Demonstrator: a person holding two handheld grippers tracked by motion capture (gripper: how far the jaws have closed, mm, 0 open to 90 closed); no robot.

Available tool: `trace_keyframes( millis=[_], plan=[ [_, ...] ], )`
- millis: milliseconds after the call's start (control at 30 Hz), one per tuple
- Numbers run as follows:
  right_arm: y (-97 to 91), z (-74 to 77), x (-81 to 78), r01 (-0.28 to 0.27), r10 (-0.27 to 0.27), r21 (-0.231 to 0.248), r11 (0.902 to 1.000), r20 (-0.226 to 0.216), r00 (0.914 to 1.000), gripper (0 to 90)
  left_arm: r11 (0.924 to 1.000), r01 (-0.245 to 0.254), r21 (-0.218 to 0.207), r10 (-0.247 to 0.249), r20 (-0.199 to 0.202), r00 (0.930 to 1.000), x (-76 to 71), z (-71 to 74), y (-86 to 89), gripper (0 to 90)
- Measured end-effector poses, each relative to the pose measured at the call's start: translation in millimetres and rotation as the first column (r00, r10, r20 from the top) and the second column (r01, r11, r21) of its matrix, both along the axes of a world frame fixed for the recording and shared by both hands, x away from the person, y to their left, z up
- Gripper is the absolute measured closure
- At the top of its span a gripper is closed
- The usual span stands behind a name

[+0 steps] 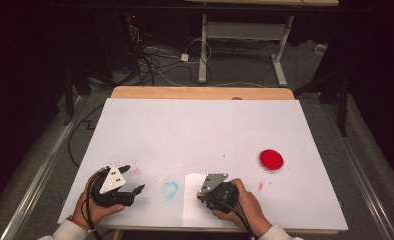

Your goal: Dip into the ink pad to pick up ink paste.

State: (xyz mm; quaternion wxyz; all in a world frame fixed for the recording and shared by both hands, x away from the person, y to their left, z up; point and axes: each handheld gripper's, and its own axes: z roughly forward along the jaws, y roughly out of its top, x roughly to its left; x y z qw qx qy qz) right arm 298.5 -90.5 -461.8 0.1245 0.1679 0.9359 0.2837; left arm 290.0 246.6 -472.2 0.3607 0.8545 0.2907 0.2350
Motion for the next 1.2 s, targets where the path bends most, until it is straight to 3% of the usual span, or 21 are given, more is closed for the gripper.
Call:
trace_keyframes(
  millis=[200, 433, 1033, 1200],
  plan=[
    [-0.4, -1.0, 2.3, 0.01, -0.01, 0.007, 0.9999, -0.023, 0.9997, 76.4, 0.9999, 0.007, 0.013, -0.007, 0.015, 0.9999, 0.3, 0.4, -1.2, 21.2],
    [-2.7, -1.8, 7.2, 0.012, -0.01, 0.025, 0.9996, -0.058, 0.9983, 76.4, 0.9999, 0.006, 0.009, -0.006, 0.005, 1.0, -1.0, 0.8, -2.6, 21.2],
    [-0.8, -2.7, 5.0, 0.008, -0.008, 0.009, 0.9999, -0.04, 0.9992, 76.4, 0.9998, 0.013, 0.012, -0.013, 0.013, 0.9998, 0.3, -0.2, -2.6, 21.2],
    [-0.4, -2.5, 6.0, 0.007, -0.007, 0.006, 1.0, -0.046, 0.9989, 76.4, 1.0, 0.003, 0.006, -0.003, -0.004, 1.0, 1.8, -2.0, -0.4, 21.2]
  ],
)
